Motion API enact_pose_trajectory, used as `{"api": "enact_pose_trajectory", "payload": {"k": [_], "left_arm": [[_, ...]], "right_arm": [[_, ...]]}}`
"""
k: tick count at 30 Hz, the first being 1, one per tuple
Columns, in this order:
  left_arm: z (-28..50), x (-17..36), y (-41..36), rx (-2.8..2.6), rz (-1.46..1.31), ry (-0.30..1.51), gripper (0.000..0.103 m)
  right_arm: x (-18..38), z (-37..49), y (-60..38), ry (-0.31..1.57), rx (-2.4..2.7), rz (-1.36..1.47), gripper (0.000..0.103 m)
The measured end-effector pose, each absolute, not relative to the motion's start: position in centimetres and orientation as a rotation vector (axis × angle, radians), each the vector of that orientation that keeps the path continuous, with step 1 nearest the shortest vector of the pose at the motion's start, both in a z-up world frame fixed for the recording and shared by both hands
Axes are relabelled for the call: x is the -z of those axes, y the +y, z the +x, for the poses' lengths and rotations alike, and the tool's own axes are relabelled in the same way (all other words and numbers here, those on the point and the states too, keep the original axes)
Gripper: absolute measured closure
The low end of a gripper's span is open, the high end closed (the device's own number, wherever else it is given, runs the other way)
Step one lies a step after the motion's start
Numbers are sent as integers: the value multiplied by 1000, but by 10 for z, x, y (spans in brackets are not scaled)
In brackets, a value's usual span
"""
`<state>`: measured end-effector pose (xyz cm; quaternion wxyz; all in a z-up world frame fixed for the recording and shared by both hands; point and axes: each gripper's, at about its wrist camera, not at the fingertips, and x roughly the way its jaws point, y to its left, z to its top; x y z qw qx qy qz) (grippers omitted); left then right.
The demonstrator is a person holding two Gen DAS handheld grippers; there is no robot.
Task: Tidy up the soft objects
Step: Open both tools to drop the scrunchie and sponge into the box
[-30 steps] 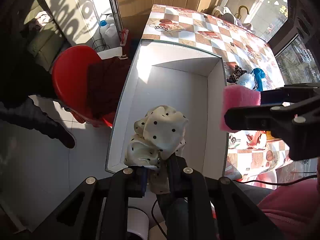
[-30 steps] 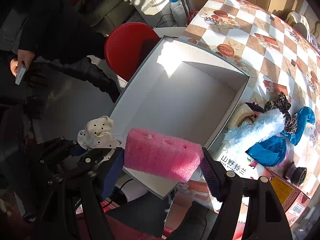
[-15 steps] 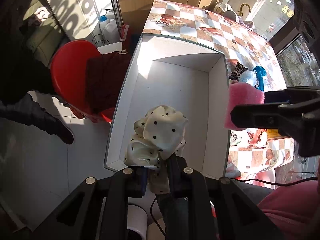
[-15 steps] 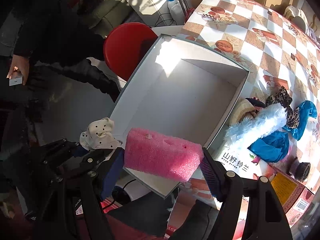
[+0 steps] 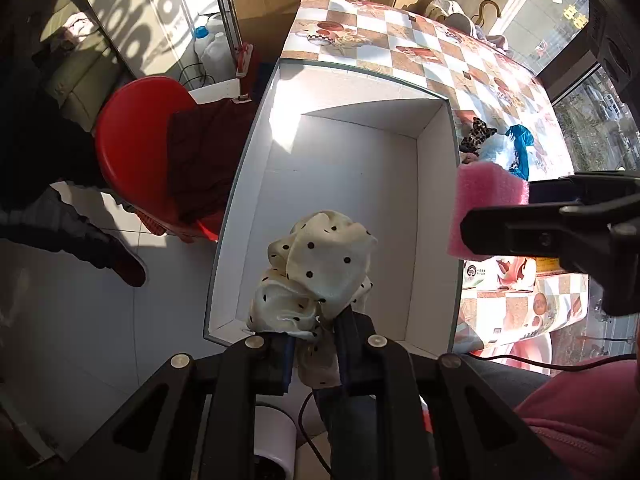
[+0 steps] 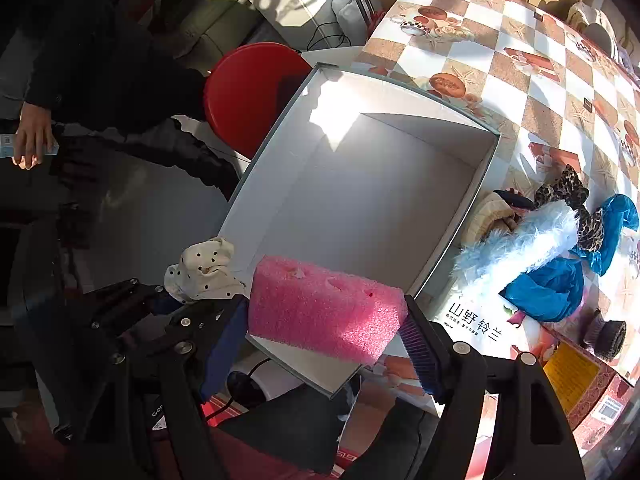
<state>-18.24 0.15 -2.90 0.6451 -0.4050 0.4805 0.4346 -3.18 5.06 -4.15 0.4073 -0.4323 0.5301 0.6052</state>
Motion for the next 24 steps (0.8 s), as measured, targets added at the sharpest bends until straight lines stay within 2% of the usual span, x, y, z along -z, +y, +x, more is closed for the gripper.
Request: {"api": "enact_pose_trajectory", "payload": {"k": [5, 7, 9, 10, 11, 12, 13, 14, 16, 24], "left_arm": [[-182, 27, 3, -983, -910, 1090, 76], [-180, 26, 4, -980, -900, 1086, 66], [-179, 26, 4, -984, -887, 1088, 49], [-178, 26, 4, -989, -880, 1093, 45], [-178, 26, 5, -994, -874, 1098, 35], [-177, 26, 5, -998, -868, 1102, 24], [-178, 26, 5, -1004, -862, 1099, 19], [-178, 26, 5, -1007, -858, 1094, 17], [-179, 25, 7, -1011, -860, 1089, 12], [-188, 9, 16, -1023, -885, 952, 10]], "right_arm": [[41, -32, 51, 1334, -1531, -1083, 27], [41, -31, 52, 1335, -1532, -1079, 27], [41, -30, 52, 1338, -1534, -1074, 27], [40, -30, 52, 1338, -1537, -1071, 25], [40, -30, 52, 1338, -1539, -1066, 23], [39, -29, 52, 1339, -1540, -1061, 16], [39, -29, 52, 1339, -1540, -1055, 6], [38, -27, 52, 1338, -1538, -1046, 2], [36, -24, 52, 1337, -1537, -1022, 1], [36, -5, 54, 1356, -1469, -963, 1]]}}
